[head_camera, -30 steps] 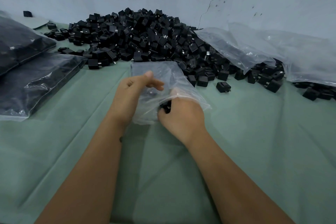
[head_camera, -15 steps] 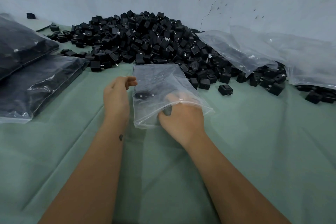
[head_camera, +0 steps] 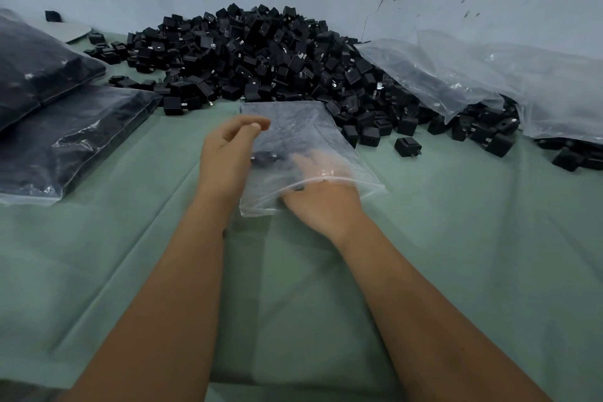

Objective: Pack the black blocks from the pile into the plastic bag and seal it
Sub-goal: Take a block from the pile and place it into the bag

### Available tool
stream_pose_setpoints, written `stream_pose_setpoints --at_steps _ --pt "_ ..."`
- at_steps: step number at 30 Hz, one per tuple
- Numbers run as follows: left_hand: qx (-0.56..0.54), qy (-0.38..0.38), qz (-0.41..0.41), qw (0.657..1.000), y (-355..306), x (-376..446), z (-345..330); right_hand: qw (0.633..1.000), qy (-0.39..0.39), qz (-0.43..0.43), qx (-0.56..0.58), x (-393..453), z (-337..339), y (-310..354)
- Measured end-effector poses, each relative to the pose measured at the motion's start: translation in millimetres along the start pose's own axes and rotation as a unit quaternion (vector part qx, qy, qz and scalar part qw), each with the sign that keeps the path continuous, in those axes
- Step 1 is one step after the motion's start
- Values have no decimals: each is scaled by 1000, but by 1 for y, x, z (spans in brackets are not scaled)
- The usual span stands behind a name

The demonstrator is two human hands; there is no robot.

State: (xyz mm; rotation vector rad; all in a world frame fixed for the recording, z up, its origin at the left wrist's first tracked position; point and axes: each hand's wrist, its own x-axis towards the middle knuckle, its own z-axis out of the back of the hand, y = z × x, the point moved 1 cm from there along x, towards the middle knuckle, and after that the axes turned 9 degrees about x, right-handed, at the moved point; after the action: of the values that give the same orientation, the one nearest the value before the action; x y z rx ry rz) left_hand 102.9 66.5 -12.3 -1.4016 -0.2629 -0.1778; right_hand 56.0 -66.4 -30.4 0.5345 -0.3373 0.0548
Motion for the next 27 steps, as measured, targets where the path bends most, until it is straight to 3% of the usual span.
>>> stream_pose_setpoints --at_steps 2,5,8,10,12,15,17,20,21,23,27 --pt "48 78 -39 995 0 -4 -3 998 21 8 -63 -4 -2 -1" --pt "144 156 -50 976 3 -7 -7 987 -30 64 -141 -13 4 0" --pt "223 174 -48 958 7 -6 -6 989 -69 93 -94 -16 20 5" --pt "247 184 -64 949 7 -4 -6 978 -159 134 -21 -17 34 8" --pt "325 206 -122 915 7 -3 -7 941 -292 165 48 -13 50 3" --pt "399 220 -184 871 6 -5 -10 909 -385 50 153 9 71 -27" --pt "398 209 -205 869 4 -6 -11 918 -350 -93 163 19 75 -60" --pt "363 216 -210 882 2 -9 -15 951 -151 -269 5 14 65 -102" --pt "354 231 -198 884 2 -10 -15 953 -111 -278 -34 12 61 -108" --pt "354 275 -184 875 1 -12 -15 961 -102 -250 -63 13 54 -112" --pt "353 295 -182 869 4 -12 -15 954 -186 -235 -9 13 55 -108"
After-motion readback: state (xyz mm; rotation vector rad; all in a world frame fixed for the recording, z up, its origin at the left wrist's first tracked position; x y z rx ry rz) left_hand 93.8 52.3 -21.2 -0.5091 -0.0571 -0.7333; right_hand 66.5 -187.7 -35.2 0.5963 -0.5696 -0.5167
